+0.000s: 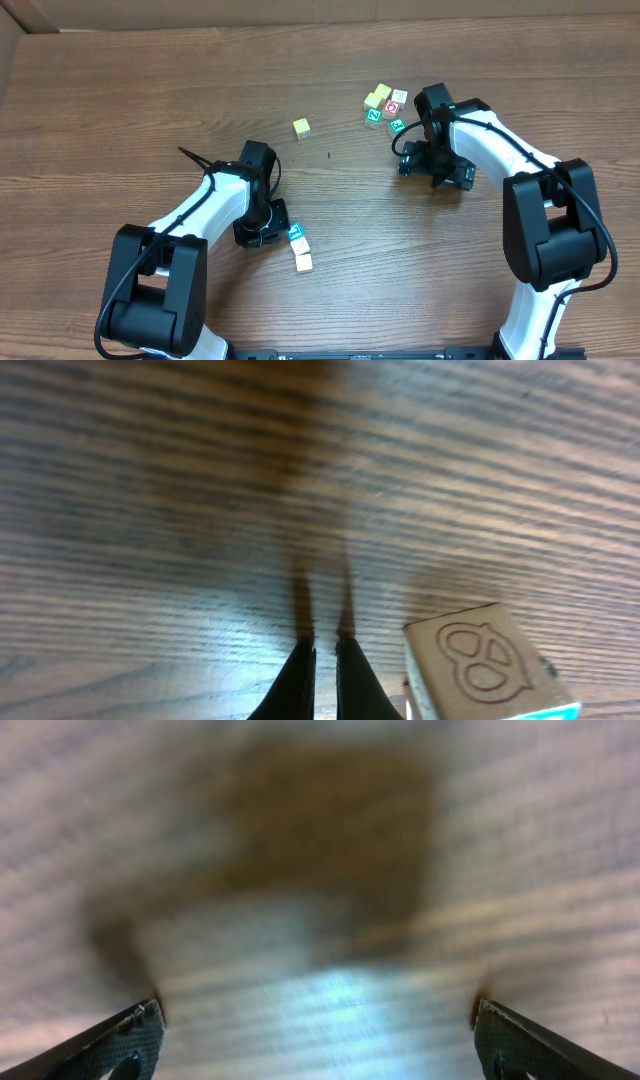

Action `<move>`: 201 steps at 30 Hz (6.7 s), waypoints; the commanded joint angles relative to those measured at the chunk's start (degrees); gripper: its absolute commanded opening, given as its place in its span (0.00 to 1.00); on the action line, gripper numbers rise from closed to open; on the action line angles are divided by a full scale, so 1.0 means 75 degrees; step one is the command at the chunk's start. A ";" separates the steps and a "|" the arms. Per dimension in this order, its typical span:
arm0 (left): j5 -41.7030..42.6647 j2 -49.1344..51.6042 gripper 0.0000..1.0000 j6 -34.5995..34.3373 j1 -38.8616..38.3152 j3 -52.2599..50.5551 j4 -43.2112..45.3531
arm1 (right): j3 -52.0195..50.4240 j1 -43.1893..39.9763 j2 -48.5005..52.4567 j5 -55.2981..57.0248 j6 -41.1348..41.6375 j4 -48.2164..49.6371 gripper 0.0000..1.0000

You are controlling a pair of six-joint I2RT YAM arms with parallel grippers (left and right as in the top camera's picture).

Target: Flip 3 blocks

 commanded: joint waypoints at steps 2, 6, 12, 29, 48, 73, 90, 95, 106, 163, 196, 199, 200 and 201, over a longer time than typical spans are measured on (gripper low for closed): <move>0.0291 0.0425 0.04 0.0504 -0.0029 -0.0061 0.0236 | 0.0050 -0.0044 -0.0076 0.0221 0.0023 0.0545 1.00; 0.0379 0.0428 0.04 0.1279 -0.0029 -0.0044 -0.0044 | 0.0050 -0.0044 -0.0076 0.0221 0.0020 0.0965 1.00; 0.0822 0.0431 0.04 0.1824 -0.0029 -0.0041 -0.0195 | 0.0050 -0.0044 -0.0076 0.0221 0.0023 0.1192 1.00; 0.0833 0.0431 0.04 0.1786 -0.0029 -0.0041 0.0090 | 0.0050 -0.0044 -0.0076 0.0221 0.0023 0.1209 1.00; 0.1332 0.0460 0.04 0.1390 -0.0029 0.0350 -0.0819 | 0.0050 -0.0044 -0.0076 0.0221 0.0023 0.1209 1.00; 0.1003 0.0460 0.04 0.1014 0.0012 0.0411 -0.0329 | 0.0050 -0.0044 -0.0076 0.0221 0.0020 0.1209 1.00; -0.0236 0.0463 0.04 0.0909 -0.0076 0.2095 -0.0868 | 0.0050 -0.0044 -0.0076 0.0221 0.0023 0.1209 1.00; -0.0184 0.0466 0.04 0.0583 -0.0265 0.2092 -0.0612 | 0.0050 -0.0044 -0.0076 0.0221 0.0020 0.1209 1.00; -0.0469 0.0632 0.04 0.0224 -0.0877 0.2092 -0.0391 | 0.0050 -0.0044 -0.0076 0.0221 0.0023 0.1209 1.00; -0.1510 0.1093 0.04 -0.0621 -0.0189 0.5610 -0.3765 | 0.0050 -0.0044 -0.0076 0.0221 0.0023 0.1209 1.00; -0.0498 0.2833 0.04 -0.0560 -0.1122 0.4068 -0.2512 | 0.0035 -0.0431 -0.0076 0.0198 -0.0149 -0.0982 1.00; -0.0673 0.2833 0.04 -0.0560 -0.1116 0.4068 -0.2771 | 0.0035 -0.0519 -0.0076 0.0201 -0.0149 -0.0979 1.00; -0.0653 0.2833 0.04 -0.0560 -0.1116 0.4068 -0.2824 | 0.0035 -0.0530 -0.0076 0.0201 -0.0152 -0.0970 1.00; -0.0603 0.2833 0.04 -0.0545 -0.1116 0.4068 -0.2868 | 0.0035 -0.0530 -0.0076 0.0198 -0.0152 -0.0935 1.00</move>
